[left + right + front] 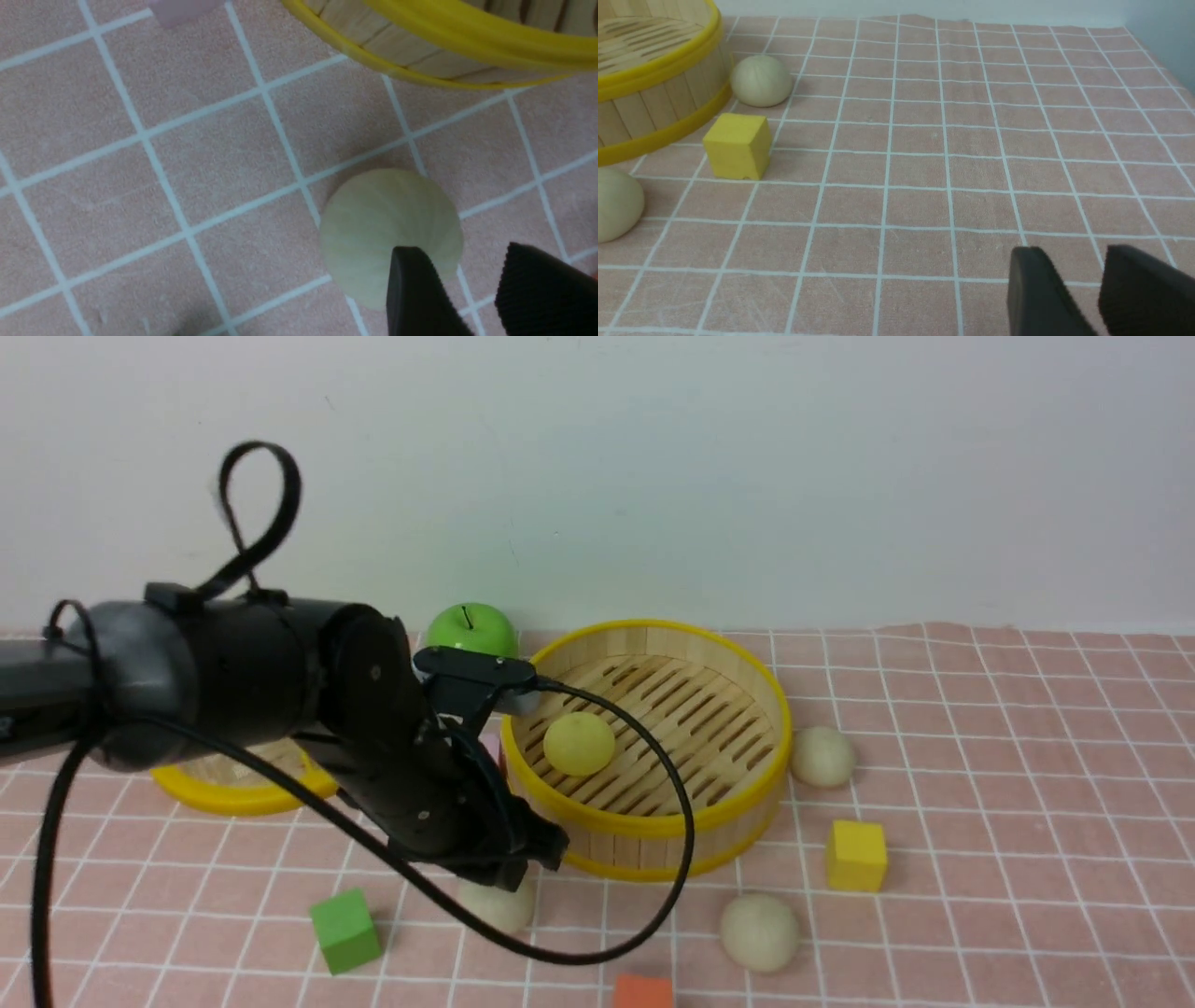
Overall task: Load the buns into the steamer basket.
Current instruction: Use the left arm to grab a steamed stuffed bun, then use the left arm to put the steamed stuffed bun into the steamer
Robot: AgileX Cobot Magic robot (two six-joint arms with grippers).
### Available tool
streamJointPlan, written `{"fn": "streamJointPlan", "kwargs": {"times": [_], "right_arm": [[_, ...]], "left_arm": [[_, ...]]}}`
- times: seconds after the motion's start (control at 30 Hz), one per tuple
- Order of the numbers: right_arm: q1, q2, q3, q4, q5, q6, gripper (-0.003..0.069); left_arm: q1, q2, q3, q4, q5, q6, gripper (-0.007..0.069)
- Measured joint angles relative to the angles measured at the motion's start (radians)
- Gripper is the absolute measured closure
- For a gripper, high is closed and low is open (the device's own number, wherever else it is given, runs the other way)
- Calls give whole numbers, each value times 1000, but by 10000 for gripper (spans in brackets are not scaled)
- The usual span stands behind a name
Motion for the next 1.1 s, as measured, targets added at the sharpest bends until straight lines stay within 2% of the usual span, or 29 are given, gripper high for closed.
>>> {"fn": "streamJointPlan", "kwargs": {"times": [0.23, 0.3, 0.4, 0.47, 0.53, 0.77, 0.93, 1.1], "right_arm": [[0, 0, 0, 1, 0, 0, 419], [0, 0, 0, 1, 0, 0, 419], [0, 0, 0, 1, 0, 0, 419], [0, 0, 0, 1, 0, 0, 419], [0, 0, 0, 0, 0, 0, 419], [0, 0, 0, 0, 0, 0, 419], [0, 0, 0, 0, 0, 0, 419], [0, 0, 0, 0, 0, 0, 419]], "left_arm": [[0, 58, 0, 44, -34, 0, 344], [0, 66, 0, 53, -36, 0, 363], [0, 66, 0, 54, -36, 0, 442], [0, 66, -1, 54, -36, 0, 562], [0, 66, -2, 56, -36, 4, 621], [-27, -28, -36, 59, 59, 33, 629], [-108, -119, -122, 15, 9, 100, 629], [-127, -37, -229, -41, -36, 155, 629]]}}
